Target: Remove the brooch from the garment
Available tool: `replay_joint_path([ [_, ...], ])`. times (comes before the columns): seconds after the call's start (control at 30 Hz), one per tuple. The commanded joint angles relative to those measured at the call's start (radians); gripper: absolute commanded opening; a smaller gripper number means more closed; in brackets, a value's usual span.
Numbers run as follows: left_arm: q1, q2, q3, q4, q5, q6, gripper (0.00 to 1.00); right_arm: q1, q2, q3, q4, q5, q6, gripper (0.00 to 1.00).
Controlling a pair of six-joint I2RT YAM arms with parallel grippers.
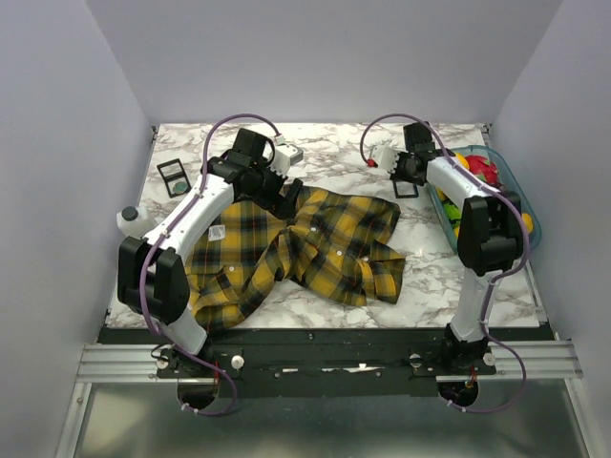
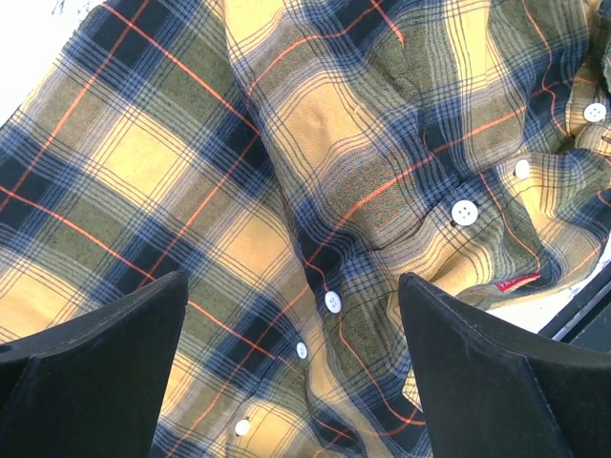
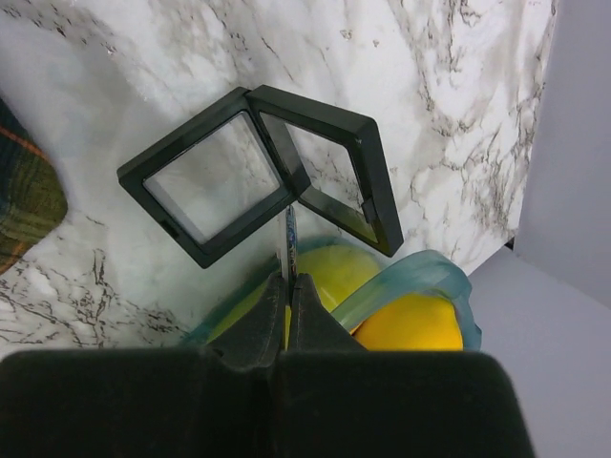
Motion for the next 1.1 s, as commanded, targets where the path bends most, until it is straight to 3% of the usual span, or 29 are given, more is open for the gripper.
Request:
replay_joint_path([
  [0.0, 0.001, -0.039, -0.011, 0.000, -0.009, 0.017, 0.99, 0.004, 0.043, 0.040, 0.029, 0.067, -0.087, 0.00],
  [0.87, 0.001, 0.001, 0.035, -0.026, -0.030, 0.039, 0.99, 0.030, 0.114, 0.003, 0.035, 0.030, -0.079, 0.00],
  [1.07, 0.001, 0.007, 0.046, -0.029, -0.026, 0.040, 0.99, 0.041, 0.121, -0.007, 0.034, 0.044, -0.064, 0.06],
])
